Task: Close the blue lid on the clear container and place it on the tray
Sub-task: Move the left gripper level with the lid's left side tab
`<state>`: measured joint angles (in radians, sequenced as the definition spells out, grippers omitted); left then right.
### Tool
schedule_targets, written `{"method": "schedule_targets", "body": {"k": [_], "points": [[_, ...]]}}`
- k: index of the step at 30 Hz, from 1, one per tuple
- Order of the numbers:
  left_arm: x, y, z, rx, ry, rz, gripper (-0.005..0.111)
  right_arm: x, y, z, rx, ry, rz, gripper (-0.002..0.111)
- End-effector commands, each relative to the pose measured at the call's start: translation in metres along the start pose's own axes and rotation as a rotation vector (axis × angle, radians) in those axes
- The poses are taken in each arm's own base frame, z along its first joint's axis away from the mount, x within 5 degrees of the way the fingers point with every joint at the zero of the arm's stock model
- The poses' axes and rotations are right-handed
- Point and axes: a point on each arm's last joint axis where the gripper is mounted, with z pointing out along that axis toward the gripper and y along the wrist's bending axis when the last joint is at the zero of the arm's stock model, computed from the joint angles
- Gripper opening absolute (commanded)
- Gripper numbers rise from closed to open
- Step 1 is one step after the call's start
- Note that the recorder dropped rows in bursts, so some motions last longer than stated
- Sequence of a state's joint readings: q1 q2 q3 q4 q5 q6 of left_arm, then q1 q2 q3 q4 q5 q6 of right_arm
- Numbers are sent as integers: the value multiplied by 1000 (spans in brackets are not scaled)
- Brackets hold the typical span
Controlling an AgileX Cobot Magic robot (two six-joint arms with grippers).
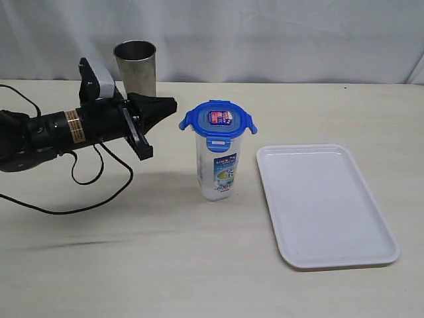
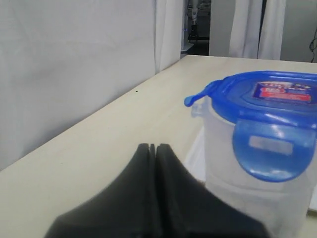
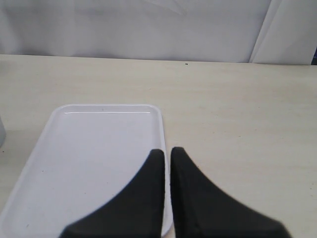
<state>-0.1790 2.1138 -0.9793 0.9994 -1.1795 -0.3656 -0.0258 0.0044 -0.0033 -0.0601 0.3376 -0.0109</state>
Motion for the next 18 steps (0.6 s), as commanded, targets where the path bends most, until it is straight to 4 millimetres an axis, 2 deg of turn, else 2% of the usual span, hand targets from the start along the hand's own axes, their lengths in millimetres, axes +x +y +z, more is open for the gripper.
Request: {"method": "schedule_targets", "body": {"k": [1, 18], "points": [[1, -6, 2, 45, 6, 14, 0, 1, 0, 0, 6, 1, 7, 5], [2, -15, 1, 152, 11, 53, 0, 1, 0, 0, 6, 1, 7, 5]]}}
